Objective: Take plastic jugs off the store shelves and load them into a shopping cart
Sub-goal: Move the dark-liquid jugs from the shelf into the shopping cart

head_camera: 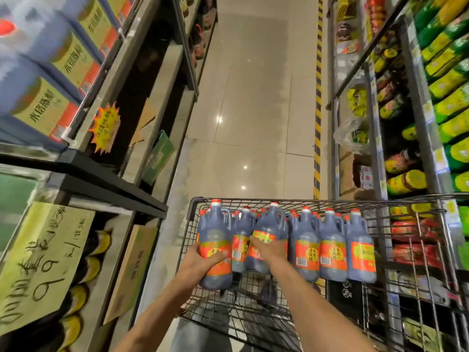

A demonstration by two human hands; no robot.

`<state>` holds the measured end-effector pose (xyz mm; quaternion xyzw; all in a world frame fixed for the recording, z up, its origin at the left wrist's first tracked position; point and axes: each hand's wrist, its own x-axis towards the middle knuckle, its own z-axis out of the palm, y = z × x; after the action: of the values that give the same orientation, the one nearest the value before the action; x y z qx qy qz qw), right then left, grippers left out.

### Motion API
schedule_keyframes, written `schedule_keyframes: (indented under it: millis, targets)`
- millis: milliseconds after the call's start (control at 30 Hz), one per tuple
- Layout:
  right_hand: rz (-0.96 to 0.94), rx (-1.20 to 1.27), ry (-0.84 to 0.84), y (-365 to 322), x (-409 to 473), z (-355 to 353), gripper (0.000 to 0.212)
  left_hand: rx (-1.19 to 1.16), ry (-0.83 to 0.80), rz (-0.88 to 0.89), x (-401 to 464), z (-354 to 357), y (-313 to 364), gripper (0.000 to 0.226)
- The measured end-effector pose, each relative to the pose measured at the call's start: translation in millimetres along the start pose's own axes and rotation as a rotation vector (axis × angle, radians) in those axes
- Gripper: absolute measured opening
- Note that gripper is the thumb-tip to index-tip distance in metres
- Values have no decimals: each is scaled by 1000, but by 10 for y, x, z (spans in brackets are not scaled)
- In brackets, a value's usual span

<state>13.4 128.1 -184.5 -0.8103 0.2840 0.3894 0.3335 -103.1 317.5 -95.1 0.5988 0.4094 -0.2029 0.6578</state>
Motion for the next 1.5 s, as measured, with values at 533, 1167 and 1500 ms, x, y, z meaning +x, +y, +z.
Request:
schedule_keyframes:
  millis: [533,1167,1500]
  targets:
    - [-255,388,-177,556,-969,-804,56,338,-143,166,-43,187,437,53]
    - [-381,862,358,3318,-3048,-2110,53,757,-797,659,-1884,2398,-19,77]
    - [-441,1000,692,5160,-4515,-2038,77,802,-1154,702,-3482,3285,-1171,80]
